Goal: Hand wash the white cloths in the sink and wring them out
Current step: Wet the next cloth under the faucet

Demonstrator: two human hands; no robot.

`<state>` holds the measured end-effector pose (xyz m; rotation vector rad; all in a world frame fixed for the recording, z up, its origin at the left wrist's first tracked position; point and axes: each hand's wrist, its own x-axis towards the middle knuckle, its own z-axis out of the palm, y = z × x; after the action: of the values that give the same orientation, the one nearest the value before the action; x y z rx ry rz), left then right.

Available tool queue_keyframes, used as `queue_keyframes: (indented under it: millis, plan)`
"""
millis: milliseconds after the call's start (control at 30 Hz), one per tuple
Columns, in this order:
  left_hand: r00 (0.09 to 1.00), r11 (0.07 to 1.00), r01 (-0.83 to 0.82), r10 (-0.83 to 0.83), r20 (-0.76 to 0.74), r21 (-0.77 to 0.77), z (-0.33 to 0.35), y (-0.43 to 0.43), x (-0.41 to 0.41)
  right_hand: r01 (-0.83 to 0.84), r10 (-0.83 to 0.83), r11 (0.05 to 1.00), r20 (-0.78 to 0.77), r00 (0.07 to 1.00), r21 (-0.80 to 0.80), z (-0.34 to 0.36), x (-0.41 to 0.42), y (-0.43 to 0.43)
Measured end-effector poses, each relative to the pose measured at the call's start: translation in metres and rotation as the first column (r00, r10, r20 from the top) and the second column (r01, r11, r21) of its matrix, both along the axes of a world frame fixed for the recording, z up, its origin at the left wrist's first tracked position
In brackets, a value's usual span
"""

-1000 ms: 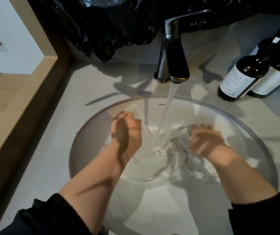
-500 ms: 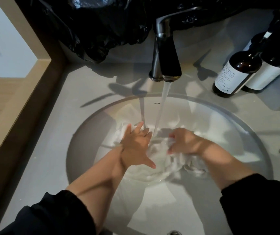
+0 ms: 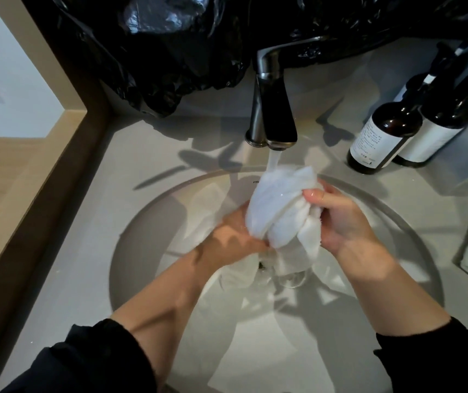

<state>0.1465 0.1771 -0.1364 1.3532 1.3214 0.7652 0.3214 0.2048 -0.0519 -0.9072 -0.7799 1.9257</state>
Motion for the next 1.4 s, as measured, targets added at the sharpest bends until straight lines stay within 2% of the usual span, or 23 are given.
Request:
queue_keyframes:
  millis: [67,100,200,233,267,333,433,500,533,600,700,767,867,933,1000,1033,1100,1133,1167,1233,1267,1300,1400]
  plan:
    - [0.990,0.987,0.138,-0.136,0.034,-0.079,0.016,0.005,-0.022,0.036,-0.036,0.999,-0.025,0.999,-0.001,0.002,0.007,0.006]
    - [0.987,0.987,0.163,-0.163,0.017,0.010,0.022,0.005,-0.036,0.020,-0.020,1.000,0.030,0.999,0.012,0.003,0.011,0.009]
    - [0.965,0.974,0.105,-0.051,-0.258,0.201,0.025,0.001,-0.053,-0.203,0.149,0.975,0.406,0.902,0.094,-0.004,0.029,0.020]
    - [0.904,0.964,0.134,-0.024,-0.427,0.230,0.023,0.001,-0.056,-0.324,0.186,0.939,0.626,0.757,0.112,-0.012,0.033,0.023]
    - [0.813,0.956,0.178,-0.010,-0.583,0.232,0.021,-0.002,-0.055,-0.441,0.193,0.895,0.827,0.528,0.073,-0.022,0.037,0.026]
    - [0.656,0.970,0.225,-0.079,-0.751,0.095,0.014,-0.006,-0.049,-0.547,0.182,0.831,0.978,0.100,-0.098,-0.041,0.034,0.024]
    - [0.475,0.947,0.284,-0.273,-0.837,-0.148,-0.005,-0.012,-0.033,-0.581,0.187,0.801,0.982,0.016,-0.143,-0.071,0.011,0.012]
    - [0.429,0.938,0.258,-0.327,-0.842,-0.233,-0.021,-0.022,-0.022,-0.619,0.073,0.752,0.962,-0.263,-0.227,-0.090,-0.008,-0.004]
    - [0.407,0.954,0.249,-0.258,-0.876,-0.165,-0.029,-0.025,-0.018,-0.660,-0.032,0.707,0.920,-0.390,-0.255,-0.097,-0.015,-0.013]
    - [0.277,0.950,0.311,-0.052,-0.960,0.038,-0.038,-0.029,-0.014,-0.735,-0.182,0.609,0.849,-0.496,-0.298,-0.109,-0.025,-0.023]
    - [0.178,0.943,0.310,-0.185,-0.966,-0.124,-0.045,-0.029,-0.010,-0.823,-0.397,0.518,0.787,-0.472,-0.233,-0.130,-0.017,-0.019]
    - [0.234,0.954,0.283,-0.173,-0.957,-0.103,-0.044,-0.022,-0.009,-0.846,-0.442,0.519,0.809,-0.388,-0.123,-0.129,-0.011,-0.012]
    - [0.498,0.982,0.185,-0.131,-0.857,-0.043,-0.043,-0.015,-0.015,-0.838,-0.248,0.543,0.943,-0.224,-0.056,-0.117,-0.007,0.003]
    - [0.644,0.988,0.156,-0.090,-0.760,0.015,-0.030,-0.014,-0.019,-0.787,-0.041,0.604,0.981,-0.188,-0.126,-0.102,-0.004,0.018]
    - [0.746,0.961,0.228,-0.070,-0.663,0.155,-0.017,-0.011,-0.020,-0.783,0.015,0.609,0.989,-0.150,-0.128,-0.088,0.007,0.030]
    - [0.745,0.934,0.299,-0.100,-0.659,0.196,-0.012,-0.009,-0.021,-0.788,0.027,0.601,0.989,-0.147,-0.134,-0.081,0.015,0.032]
    - [0.621,0.917,0.381,-0.158,-0.768,0.119,0.001,-0.007,-0.027,-0.780,0.058,0.606,0.987,-0.152,-0.155,-0.066,0.030,0.033]
    - [0.551,0.937,0.346,-0.155,-0.820,0.055,0.000,-0.007,-0.032,-0.778,0.092,0.613,0.991,-0.099,-0.135,-0.057,0.033,0.033]
    - [0.513,0.960,0.280,-0.136,-0.848,0.016,-0.003,-0.007,-0.038,-0.768,0.149,0.637,0.988,0.037,-0.067,-0.046,0.033,0.030]
    - [0.573,0.991,0.134,-0.088,-0.815,-0.012,-0.003,-0.010,-0.043,-0.643,0.202,0.759,0.904,0.378,0.099,-0.038,0.022,0.025]
    - [0.580,0.996,0.090,-0.067,-0.812,-0.017,-0.006,-0.010,-0.043,-0.563,0.162,0.816,0.882,0.442,0.131,-0.044,0.015,0.020]
    - [0.556,0.995,0.095,-0.084,-0.827,-0.037,-0.008,-0.011,-0.040,-0.531,0.102,0.838,0.918,0.382,0.127,-0.052,0.007,0.012]
    - [0.492,0.965,0.198,-0.250,-0.834,-0.172,-0.022,-0.016,-0.018,-0.557,0.013,0.821,0.980,-0.198,-0.124,-0.086,-0.014,-0.013]
